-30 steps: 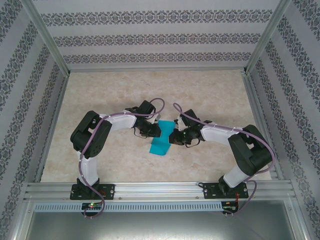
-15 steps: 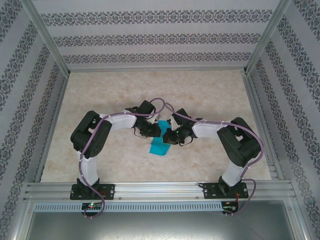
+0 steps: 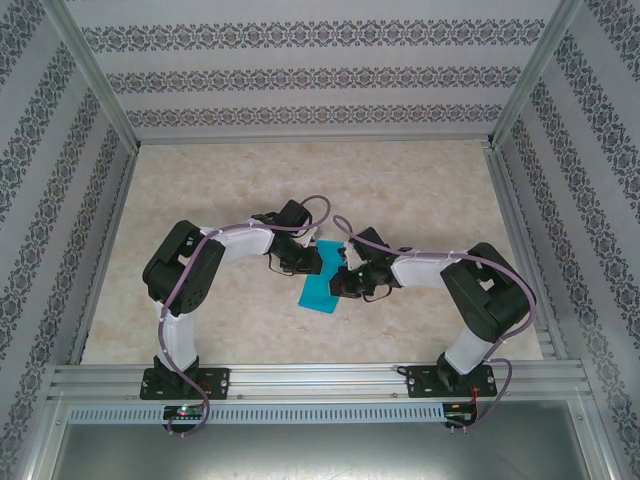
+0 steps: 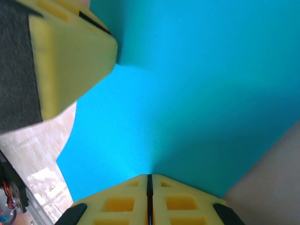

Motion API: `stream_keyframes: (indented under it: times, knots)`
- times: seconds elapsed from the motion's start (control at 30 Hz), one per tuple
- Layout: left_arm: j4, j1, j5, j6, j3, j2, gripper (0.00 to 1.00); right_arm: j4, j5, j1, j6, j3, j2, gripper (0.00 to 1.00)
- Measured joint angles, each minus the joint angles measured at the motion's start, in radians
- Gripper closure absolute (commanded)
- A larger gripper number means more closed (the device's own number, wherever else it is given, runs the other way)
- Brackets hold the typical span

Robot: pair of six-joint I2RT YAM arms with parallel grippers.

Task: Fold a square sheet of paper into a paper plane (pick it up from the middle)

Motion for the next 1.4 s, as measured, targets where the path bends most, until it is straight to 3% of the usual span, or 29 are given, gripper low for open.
stream_keyframes:
  times: [0.27,0.57,1.07,1.4]
  knots:
    - [-0.003,0.000,0.005,0.003,0.003,0.003,0.79,-0.021,0.000,0.000,0.000,-0.088,-0.092,0.91]
    - [-0.006,0.000,0.005,0.003,0.005,0.003,0.79,-0.078,0.020,0.011,0.039,-0.069,-0.172,0.91]
    - [-0.006,0.000,0.005,0.003,0.005,0.003,0.79,0.000,0.019,0.071,0.076,0.023,0.004,0.91]
    - [-0.007,0.000,0.006,0.004,0.005,0.004,0.79,0.042,0.019,0.079,0.075,-0.046,-0.035,0.91]
